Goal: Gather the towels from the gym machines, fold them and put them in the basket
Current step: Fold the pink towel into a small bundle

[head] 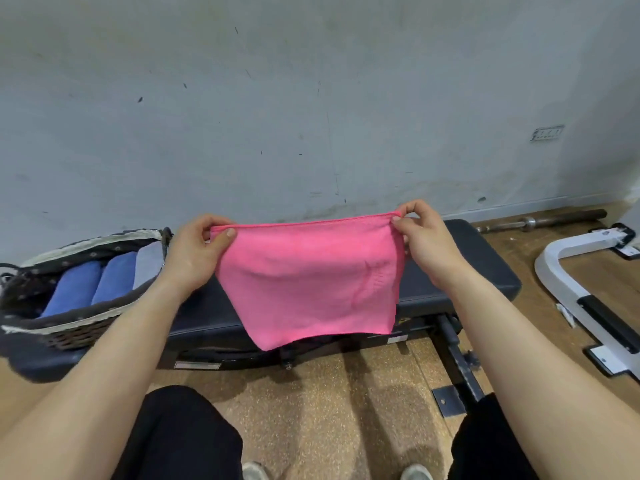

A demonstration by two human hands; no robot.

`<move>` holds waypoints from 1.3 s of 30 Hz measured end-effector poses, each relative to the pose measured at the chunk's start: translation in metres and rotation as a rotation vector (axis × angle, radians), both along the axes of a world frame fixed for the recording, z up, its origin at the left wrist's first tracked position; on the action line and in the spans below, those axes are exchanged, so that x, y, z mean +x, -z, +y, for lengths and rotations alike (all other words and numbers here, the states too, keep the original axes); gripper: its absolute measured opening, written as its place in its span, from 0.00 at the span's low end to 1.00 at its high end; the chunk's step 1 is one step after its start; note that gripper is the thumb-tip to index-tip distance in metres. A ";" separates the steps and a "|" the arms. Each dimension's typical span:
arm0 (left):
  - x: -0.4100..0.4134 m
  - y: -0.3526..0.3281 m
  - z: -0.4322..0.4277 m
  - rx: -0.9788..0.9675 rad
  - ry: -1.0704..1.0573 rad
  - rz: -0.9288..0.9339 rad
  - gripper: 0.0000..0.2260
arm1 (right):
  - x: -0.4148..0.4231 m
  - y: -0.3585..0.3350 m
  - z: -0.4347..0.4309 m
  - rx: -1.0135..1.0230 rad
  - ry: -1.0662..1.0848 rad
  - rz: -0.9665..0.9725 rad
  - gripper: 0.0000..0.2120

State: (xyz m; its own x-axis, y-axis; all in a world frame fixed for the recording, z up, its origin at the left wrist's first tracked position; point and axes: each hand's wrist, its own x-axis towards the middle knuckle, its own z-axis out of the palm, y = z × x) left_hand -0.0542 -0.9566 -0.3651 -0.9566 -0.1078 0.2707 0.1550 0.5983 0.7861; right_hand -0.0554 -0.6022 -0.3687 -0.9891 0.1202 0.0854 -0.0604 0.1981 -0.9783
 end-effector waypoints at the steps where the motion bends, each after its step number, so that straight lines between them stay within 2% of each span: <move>1: 0.002 -0.003 -0.003 -0.006 -0.016 0.000 0.06 | 0.002 0.000 -0.001 0.014 -0.029 -0.004 0.06; 3: 0.007 -0.006 -0.006 0.008 -0.030 -0.007 0.02 | 0.005 0.000 -0.001 0.004 -0.086 -0.003 0.03; 6: 0.010 -0.002 -0.011 0.063 -0.040 -0.031 0.04 | 0.010 0.000 0.001 0.028 -0.170 -0.029 0.07; 9: 0.007 0.007 -0.016 0.055 -0.042 -0.091 0.05 | 0.011 0.006 0.005 0.063 -0.196 -0.061 0.06; 11: -0.001 0.016 -0.017 0.064 -0.029 -0.127 0.06 | 0.008 0.009 0.005 0.048 -0.155 -0.079 0.10; 13: -0.012 0.024 -0.014 -0.009 -0.032 -0.144 0.05 | 0.001 0.012 0.003 0.050 -0.101 -0.096 0.11; 16: -0.036 0.034 -0.008 -0.123 -0.061 -0.154 0.03 | -0.021 0.023 0.000 0.203 0.015 -0.088 0.08; 20: -0.071 0.045 -0.003 -0.111 -0.122 -0.189 0.04 | -0.056 0.031 -0.004 0.287 0.081 -0.174 0.06; 26: -0.119 0.064 0.007 -0.041 -0.183 -0.192 0.03 | -0.114 0.044 -0.012 0.221 0.128 -0.252 0.08; 30: -0.153 0.072 0.007 -0.097 -0.193 -0.164 0.04 | -0.147 0.058 -0.015 0.063 0.119 -0.302 0.07; 34: -0.177 0.072 0.005 -0.113 -0.189 -0.135 0.05 | -0.166 0.057 -0.016 -0.135 0.108 -0.305 0.10; 39: -0.182 0.069 0.003 -0.114 -0.188 -0.112 0.04 | -0.169 0.054 -0.011 -0.198 0.084 -0.294 0.12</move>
